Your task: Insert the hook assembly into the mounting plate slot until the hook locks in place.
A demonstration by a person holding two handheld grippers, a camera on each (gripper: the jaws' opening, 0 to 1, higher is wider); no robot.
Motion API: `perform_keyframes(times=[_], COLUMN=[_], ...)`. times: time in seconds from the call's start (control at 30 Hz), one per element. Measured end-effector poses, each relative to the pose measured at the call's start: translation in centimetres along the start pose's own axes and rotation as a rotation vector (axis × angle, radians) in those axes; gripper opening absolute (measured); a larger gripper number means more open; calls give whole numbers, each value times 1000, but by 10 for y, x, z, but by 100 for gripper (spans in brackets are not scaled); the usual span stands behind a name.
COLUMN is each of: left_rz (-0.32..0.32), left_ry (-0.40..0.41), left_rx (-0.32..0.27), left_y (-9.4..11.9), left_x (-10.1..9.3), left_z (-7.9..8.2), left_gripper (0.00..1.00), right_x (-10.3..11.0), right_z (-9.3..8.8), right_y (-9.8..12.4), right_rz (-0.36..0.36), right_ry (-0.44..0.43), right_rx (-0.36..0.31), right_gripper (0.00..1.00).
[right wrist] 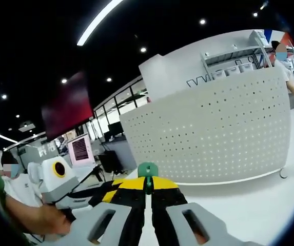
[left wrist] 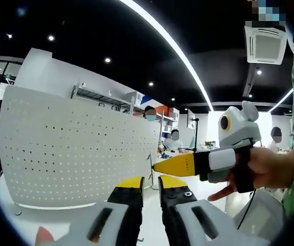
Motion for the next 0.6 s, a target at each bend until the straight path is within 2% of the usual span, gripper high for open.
perform_keyframes(times=[0.1, 0.23, 0.37, 0.6], left_rz=[-12, -53, -98, -90], left_ry=[5, 23, 8, -19], left_rx=[9, 45, 64, 76], left_y=[0, -2, 0, 4], left_x=[-1, -2, -5, -1], left_z=[-1, -4, -5, -6], left_gripper=[18, 31, 30, 37], right_x=[-1, -3, -6, -8], right_z=[0, 1, 3, 2], right_y=[1, 3, 4, 6], right_rz=[-3, -8, -16, -25], right_ry=[0, 0, 4, 8], right_rx=[-2, -7, -9, -8], right_gripper=[1, 1, 1, 1])
Point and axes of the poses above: the point that each gripper's makers call its tool centre point, and the gripper's own axes: y roughly backward along the fingers, x roughly to its left, z roughly out of its top, the point moved 7 cm from there along y, roughly backward along the fingers, and after that the axes turned 1 degree about -y, right-handed, at the moved point
